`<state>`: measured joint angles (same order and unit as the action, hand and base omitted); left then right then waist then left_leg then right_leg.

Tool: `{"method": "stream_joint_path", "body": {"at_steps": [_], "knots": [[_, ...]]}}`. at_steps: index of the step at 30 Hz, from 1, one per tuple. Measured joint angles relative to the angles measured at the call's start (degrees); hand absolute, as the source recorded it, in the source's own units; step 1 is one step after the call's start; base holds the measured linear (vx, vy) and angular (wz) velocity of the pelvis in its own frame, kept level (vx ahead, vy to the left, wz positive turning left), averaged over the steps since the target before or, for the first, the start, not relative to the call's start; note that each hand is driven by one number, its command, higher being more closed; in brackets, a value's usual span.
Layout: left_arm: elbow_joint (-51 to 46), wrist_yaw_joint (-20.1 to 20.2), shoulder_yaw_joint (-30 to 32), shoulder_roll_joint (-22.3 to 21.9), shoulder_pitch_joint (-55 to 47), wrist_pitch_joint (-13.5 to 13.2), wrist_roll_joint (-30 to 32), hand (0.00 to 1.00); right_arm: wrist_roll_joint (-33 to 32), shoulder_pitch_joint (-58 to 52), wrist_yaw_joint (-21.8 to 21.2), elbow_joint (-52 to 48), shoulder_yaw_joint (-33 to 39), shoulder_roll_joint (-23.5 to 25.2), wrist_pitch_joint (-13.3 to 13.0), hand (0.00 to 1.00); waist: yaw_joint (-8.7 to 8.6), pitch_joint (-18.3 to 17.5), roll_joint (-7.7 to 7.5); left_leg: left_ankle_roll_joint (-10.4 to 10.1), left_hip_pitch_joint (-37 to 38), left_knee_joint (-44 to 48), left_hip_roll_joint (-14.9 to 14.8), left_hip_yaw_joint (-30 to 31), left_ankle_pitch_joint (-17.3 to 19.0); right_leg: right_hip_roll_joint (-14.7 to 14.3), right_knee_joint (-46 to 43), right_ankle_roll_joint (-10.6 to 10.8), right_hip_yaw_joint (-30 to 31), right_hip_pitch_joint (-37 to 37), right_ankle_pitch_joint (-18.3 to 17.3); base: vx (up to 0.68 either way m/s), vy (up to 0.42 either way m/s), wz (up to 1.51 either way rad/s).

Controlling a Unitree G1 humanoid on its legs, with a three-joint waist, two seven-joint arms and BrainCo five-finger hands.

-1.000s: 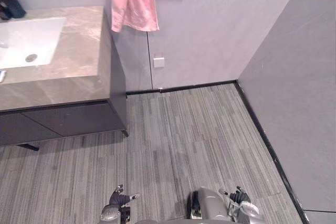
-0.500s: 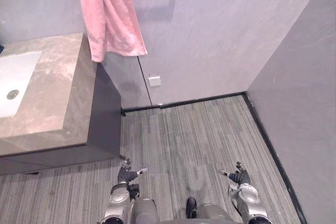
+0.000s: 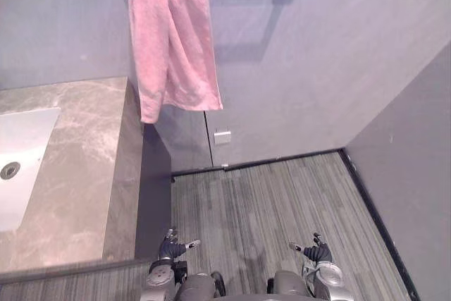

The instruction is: Organize washtable

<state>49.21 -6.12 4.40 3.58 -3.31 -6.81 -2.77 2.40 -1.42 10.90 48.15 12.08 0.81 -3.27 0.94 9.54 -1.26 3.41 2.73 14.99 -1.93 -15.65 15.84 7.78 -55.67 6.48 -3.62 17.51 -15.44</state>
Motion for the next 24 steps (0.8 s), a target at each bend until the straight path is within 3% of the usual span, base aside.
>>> {"method": "stream_joint_path", "body": {"at_steps": [2,4,5,6,7,8,9,12,14,15,16,18,21,22,24], "knots": [[1.5,0.1,0.3,-0.4,0.3,0.1,-0.1,0.00,0.0,-0.1,-0.1,0.1,0.0,-0.2,0.0,0.00,-0.17,0.4,0.65,0.0,4.6,-3.2,-0.6,0.1,0.0,-1.7,6.9,-1.8,-2.0,1.5,-1.1,0.40,-0.087,0.06],[3.1,0.4,0.3,-0.4,1.8,0.0,-0.1,0.00,0.0,0.0,-0.4,1.4,0.0,-0.2,0.0,0.00,-0.37,0.6,1.04,-0.4,6.6,-5.3,-1.9,1.8,0.2,-4.0,20.2,-3.0,-3.6,3.0,0.3,0.44,-0.189,0.38],[4.3,0.9,0.2,0.2,2.2,0.0,-0.1,0.00,0.0,-0.1,-1.0,2.9,-0.1,-0.3,0.1,0.00,-0.88,0.3,-0.01,-1.4,7.2,-6.2,-1.8,3.4,0.2,-4.9,31.4,-3.4,-2.8,2.5,5.3,0.39,-0.214,0.60],[4.6,1.1,0.2,0.6,2.3,0.0,-0.1,0.00,0.0,-0.1,-1.1,3.8,-0.1,-0.6,0.2,0.00,-1.42,0.3,-0.39,-2.6,7.7,-6.5,-1.8,4.6,0.5,-5.2,33.9,-4.5,-2.5,2.0,11.7,0.44,-0.213,0.58],[5.9,1.2,0.2,-0.6,2.8,0.1,-0.2,0.00,0.0,0.5,-1.1,5.8,0.1,-1.8,0.5,0.00,-1.71,0.4,1.13,-4.8,8.7,-6.9,-4.0,6.5,0.9,-6.9,34.3,-7.1,-3.7,0.2,13.0,0.34,-0.165,0.29],[6.2,1.2,0.3,-0.8,2.6,0.1,-0.3,0.00,0.0,1.1,-1.1,6.2,0.5,-1.8,0.6,0.00,-1.45,0.4,1.21,-6.1,8.5,-6.8,-4.3,6.8,0.1,-7.1,33.7,-7.9,-3.8,0.3,12.0,0.38,-0.216,0.19],[6.7,1.2,0.7,-1.3,2.7,0.1,-0.6,0.00,0.0,2.0,-1.1,6.5,1.4,-2.1,0.9,0.00,-1.82,0.5,1.39,-8.6,9.0,-6.5,-4.8,8.0,-1.7,-7.0,31.6,-8.8,-4.4,0.3,9.5,0.33,-0.237,0.17],[6.5,1.2,1.1,-1.8,3.6,0.0,-0.7,0.00,0.0,1.5,-1.0,6.4,1.6,-2.3,0.9,0.00,-2.03,0.5,2.00,-10.9,8.4,-1.9,-6.3,10.0,-3.6,-7.2,32.5,-10.2,-7.2,-3.4,8.4,0.32,-0.217,0.42],[5.3,1.2,3.3,-3.2,3.5,-0.2,-0.7,0.00,-0.1,0.2,-1.0,5.3,1.5,-1.8,0.9,0.00,-1.49,0.6,1.84,-13.2,3.1,13.7,-8.1,10.6,-5.3,-7.7,37.6,-10.2,-7.7,-10.2,7.0,0.26,-0.162,0.56],[5.2,1.2,3.5,-3.5,3.4,-0.1,-0.9,0.00,-0.1,0.1,-1.0,5.0,1.4,-1.8,0.9,0.00,-1.38,0.7,2.08,-13.1,1.0,18.4,-9.2,10.3,-4.7,-7.9,38.5,-10.3,-7.8,-11.3,6.9,0.18,-0.078,0.21],[4.8,1.2,4.1,-4.1,2.9,-0.1,-1.3,0.00,-0.2,0.2,-1.0,4.5,1.4,-1.7,0.9,0.00,-0.71,0.4,2.53,-10.9,-2.8,24.8,-10.9,7.8,-3.1,-8.1,39.9,-10.4,-7.7,-13.1,6.8,0.12,-0.036,0.00],[4.6,1.2,4.3,-4.6,2.1,0.0,-1.4,0.00,-0.4,0.2,-0.9,4.4,1.7,-1.2,0.9,0.00,0.04,0.3,2.58,-9.4,-5.3,24.8,-12.1,4.5,-2.1,-7.8,41.1,-10.4,-7.5,-14.9,6.9,0.11,0.002,-0.08],[4.3,1.2,4.4,-4.6,1.0,0.1,-1.6,0.00,-0.8,0.2,-0.9,4.4,1.8,-1.1,1.0,0.00,0.15,0.2,2.79,-9.4,-7.3,11.8,-11.8,3.0,-2.9,-7.0,41.7,-9.4,-7.3,-16.5,6.9,0.10,0.096,-0.06],[4.4,1.2,4.4,-4.7,1.1,0.1,-1.7,0.00,-0.8,0.0,-0.8,4.5,3.2,-1.4,1.0,0.00,0.03,-0.2,3.47,-9.6,-7.7,5.4,-11.0,3.2,-6.8,-7.0,41.5,-7.9,-6.9,-16.3,6.6,0.10,0.183,-0.01],[4.5,1.2,4.3,-4.3,0.9,0.1,-1.8,0.00,-0.8,-0.3,-0.7,4.9,3.8,-1.2,1.2,0.00,0.20,-0.9,2.68,-9.4,-6.1,1.8,-9.3,3.1,-7.3,-6.3,42.5,-6.6,-6.1,-16.3,7.1,0.07,0.135,-0.01]]}}
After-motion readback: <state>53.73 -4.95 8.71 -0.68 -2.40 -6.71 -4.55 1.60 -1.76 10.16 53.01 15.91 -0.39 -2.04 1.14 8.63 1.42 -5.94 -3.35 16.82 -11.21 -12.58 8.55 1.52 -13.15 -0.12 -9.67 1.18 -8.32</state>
